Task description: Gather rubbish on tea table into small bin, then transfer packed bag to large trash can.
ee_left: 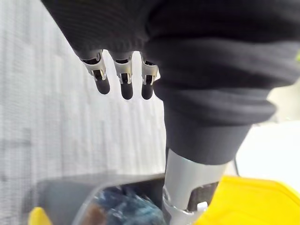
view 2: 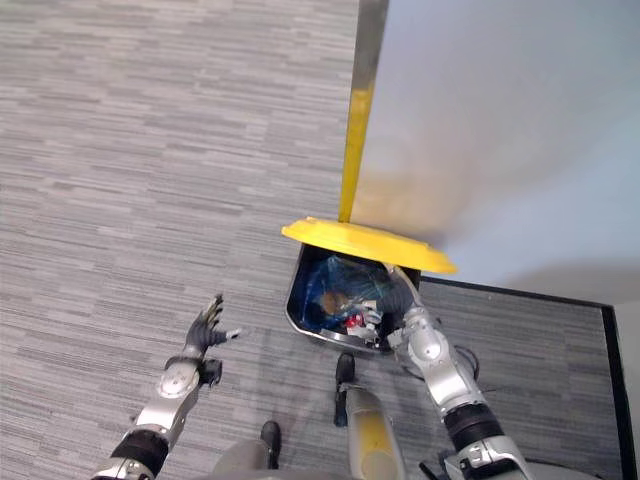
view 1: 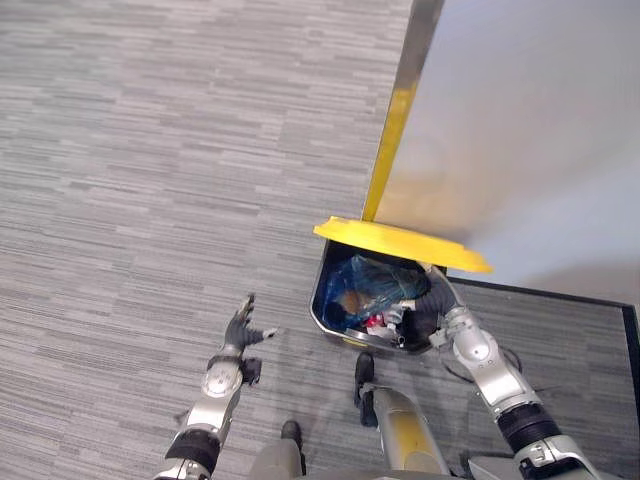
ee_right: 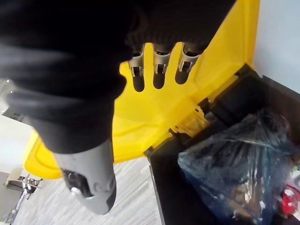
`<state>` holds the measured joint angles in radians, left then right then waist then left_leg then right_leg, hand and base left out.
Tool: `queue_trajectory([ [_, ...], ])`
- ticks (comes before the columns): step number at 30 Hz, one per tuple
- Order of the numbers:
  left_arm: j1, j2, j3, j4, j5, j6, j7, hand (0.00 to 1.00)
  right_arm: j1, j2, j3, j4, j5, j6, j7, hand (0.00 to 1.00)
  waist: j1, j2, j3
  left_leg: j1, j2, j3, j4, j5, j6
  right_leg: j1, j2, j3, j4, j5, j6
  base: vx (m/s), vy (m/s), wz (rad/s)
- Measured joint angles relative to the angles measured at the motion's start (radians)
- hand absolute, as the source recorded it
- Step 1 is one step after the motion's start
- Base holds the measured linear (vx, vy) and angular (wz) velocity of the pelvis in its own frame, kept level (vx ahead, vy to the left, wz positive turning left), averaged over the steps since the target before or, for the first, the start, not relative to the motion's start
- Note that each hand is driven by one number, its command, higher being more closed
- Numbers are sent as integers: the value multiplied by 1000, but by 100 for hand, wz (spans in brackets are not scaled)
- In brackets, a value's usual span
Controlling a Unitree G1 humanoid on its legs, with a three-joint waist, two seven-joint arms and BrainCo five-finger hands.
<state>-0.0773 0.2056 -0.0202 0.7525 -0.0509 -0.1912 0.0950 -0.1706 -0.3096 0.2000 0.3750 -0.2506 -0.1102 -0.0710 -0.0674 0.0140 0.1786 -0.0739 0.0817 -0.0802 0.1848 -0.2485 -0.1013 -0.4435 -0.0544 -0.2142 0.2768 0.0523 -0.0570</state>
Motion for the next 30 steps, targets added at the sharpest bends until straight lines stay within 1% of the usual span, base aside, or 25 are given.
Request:
queue_trajectory([
  [2,28,-17,89,121,-14,18,-8,0,0,46,0,43,-24,3,11,0,3,0,-9,30,-8,6,-18,12,-4,5,2,9,6,0,0,-14,-21,-9],
  [5,71,-46,168,213,-36,42,-7,0,3,79,2,92,-63,6,13,0,5,0,-9,81,-11,28,-31,18,-5,27,7,30,24,-3,3,-15,-16,-22],
  [6,79,-50,177,220,-37,46,-8,0,6,82,3,102,-68,6,13,0,3,-2,-8,94,-11,30,-33,18,-5,37,8,32,26,-5,7,-30,-4,-14],
  [8,103,-62,189,241,-36,55,-8,0,24,90,3,132,-76,9,14,0,2,-14,-4,138,-17,35,-32,11,5,80,7,46,35,-22,32,-91,12,-12],
  [9,110,-64,189,241,-36,55,-8,0,31,91,3,133,-75,8,14,0,2,-21,-1,145,-23,36,-24,4,14,87,5,52,35,-27,39,-116,39,-17],
  [10,117,-67,189,241,-36,55,-9,0,42,98,3,144,-75,6,13,0,3,-35,5,154,-34,36,0,-5,21,97,-1,58,34,-25,45,-130,52,-20],
  [11,123,-68,189,244,-36,55,-9,0,52,110,2,171,-76,5,12,0,2,-51,14,155,-43,40,28,-16,31,106,-2,69,30,-16,60,-136,57,-24],
  [12,124,-69,188,250,-36,55,-9,0,63,114,2,185,-77,5,12,0,1,-59,19,153,-49,42,43,-19,37,110,-3,77,25,-11,68,-181,68,-29],
  [13,125,-73,188,262,-36,56,-10,0,87,119,-4,207,-77,6,11,0,0,-75,26,137,-64,55,78,-27,53,110,-13,80,15,-6,88,-209,102,-40],
  [14,133,-83,189,265,-36,56,-11,0,112,124,-16,228,-75,9,10,0,1,-78,36,121,-65,59,94,-18,64,107,-17,71,0,-27,129,-261,105,-51],
  [15,135,-87,186,274,-36,56,-14,0,125,130,-27,240,-74,11,9,0,2,-52,55,102,-41,100,100,-6,69,83,-23,49,61,-69,156,-252,82,-56],
  [16,138,-94,188,279,-37,56,-15,0,130,133,-31,252,-74,11,9,0,5,-55,59,98,-38,118,102,-5,71,46,-40,45,183,-99,110,-249,73,-57],
  [17,143,-100,189,283,-37,58,-17,0,137,141,-40,283,-74,12,9,0,2,-64,62,98,-36,137,109,-3,73,11,-63,41,370,-140,71,-212,75,-48],
  [18,147,-105,193,281,-44,58,-19,0,169,155,-67,311,-74,13,6,0,2,-62,64,99,-30,147,112,0,73,4,-92,43,577,-175,59,-163,-47,-103],
  [19,151,-113,232,268,-65,59,-19,0,243,228,-132,356,-70,27,-12,0,36,-89,28,79,8,211,102,19,42,144,-145,94,595,-190,86,-69,-190,-127],
  [20,148,-123,253,270,-67,66,-14,0,259,249,-152,366,-63,31,-19,0,55,-97,4,72,24,241,61,41,18,195,-113,74,439,-260,128,-23,-274,-151],
  [21,148,-147,255,270,-69,71,-7,0,261,248,-163,379,-56,32,-35,0,53,-73,-13,70,40,267,-4,81,8,220,-74,54,306,-262,128,-5,-196,-85],
  [22,139,-153,252,269,-67,70,-8,0,256,245,-166,396,-53,32,-41,0,45,-68,-13,73,40,270,-30,101,9,233,-64,49,256,-261,127,-35,-194,-45],
  [23,118,-156,241,270,-68,72,-7,0,248,236,-182,439,-52,35,-43,0,29,-60,-14,80,41,272,-67,133,4,265,-51,48,174,-260,125,-36,-152,-12],
  [24,107,-155,226,270,-69,71,-7,0,244,234,-201,466,-42,42,-44,0,29,-54,-18,88,43,274,-85,151,3,296,-39,49,108,-255,116,-65,-158,-13],
  [25,102,-157,218,268,-69,68,-7,0,247,224,-225,497,-29,48,-57,0,29,-42,-33,90,52,276,-96,160,-2,337,-19,51,8,-231,88,-72,-92,-19],
  [26,100,-157,218,269,-69,65,-6,0,244,210,-235,515,-21,49,-61,0,28,-27,-46,90,62,276,-111,161,-2,367,1,52,-74,-200,83,-77,-72,-19],
  [28,99,-154,217,269,-67,64,-6,0,244,200,-243,530,-10,50,-62,0,29,-14,-53,87,67,274,-122,170,-4,390,16,51,-144,-159,82,-73,-9,-6],
  [30,105,-139,217,271,-64,63,-5,0,244,191,-245,550,7,50,-62,0,31,-17,-56,88,58,268,-138,190,2,414,19,49,-206,-117,83,-81,19,6],
])
